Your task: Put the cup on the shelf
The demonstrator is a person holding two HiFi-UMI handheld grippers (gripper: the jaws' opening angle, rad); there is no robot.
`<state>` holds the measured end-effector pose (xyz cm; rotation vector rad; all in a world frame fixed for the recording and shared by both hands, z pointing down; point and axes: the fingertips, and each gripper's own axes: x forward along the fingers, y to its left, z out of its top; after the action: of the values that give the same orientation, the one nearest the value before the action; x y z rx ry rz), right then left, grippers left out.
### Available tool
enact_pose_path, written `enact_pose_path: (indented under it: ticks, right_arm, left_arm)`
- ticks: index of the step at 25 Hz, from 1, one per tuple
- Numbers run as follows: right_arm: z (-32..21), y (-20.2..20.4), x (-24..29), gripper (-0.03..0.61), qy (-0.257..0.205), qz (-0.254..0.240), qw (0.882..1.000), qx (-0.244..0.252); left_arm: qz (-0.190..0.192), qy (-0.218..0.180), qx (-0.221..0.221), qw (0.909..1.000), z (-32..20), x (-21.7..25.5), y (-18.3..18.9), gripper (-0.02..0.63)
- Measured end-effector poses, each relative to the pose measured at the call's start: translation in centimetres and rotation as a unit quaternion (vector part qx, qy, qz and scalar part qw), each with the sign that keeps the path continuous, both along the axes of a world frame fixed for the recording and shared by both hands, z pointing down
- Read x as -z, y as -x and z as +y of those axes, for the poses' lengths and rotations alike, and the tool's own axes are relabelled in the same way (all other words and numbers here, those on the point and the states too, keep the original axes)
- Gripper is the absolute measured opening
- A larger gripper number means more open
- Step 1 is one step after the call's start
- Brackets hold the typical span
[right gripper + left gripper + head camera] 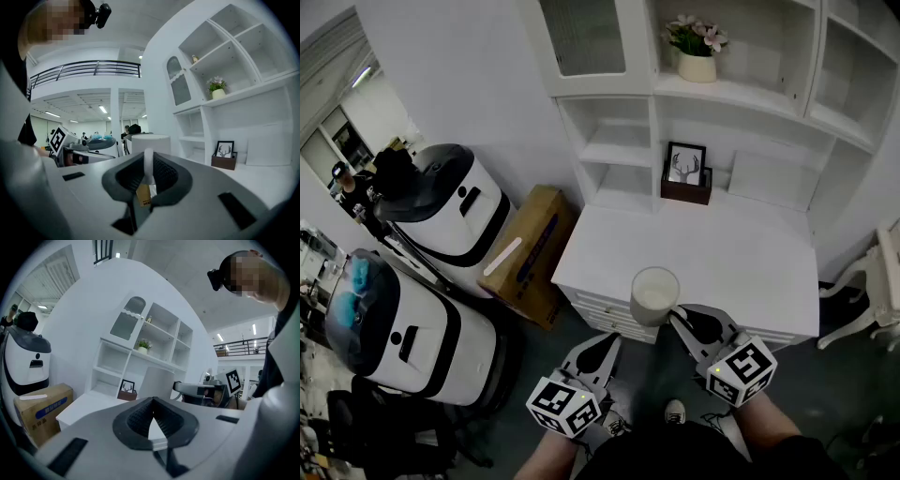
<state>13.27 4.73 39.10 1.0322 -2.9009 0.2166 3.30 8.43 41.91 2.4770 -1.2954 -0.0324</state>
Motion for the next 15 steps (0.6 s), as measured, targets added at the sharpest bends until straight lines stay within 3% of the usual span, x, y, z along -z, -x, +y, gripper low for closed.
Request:
enact_pose_path:
  ticks: [15]
  right_arm:
    - [0.31,0.25,0.17,0.032,-0.004,0.003,1.000,-0.015]
  left_arm:
    - [0.001,-0.002,0.002,1.0000,0.75,0.33,0.79,0.005]
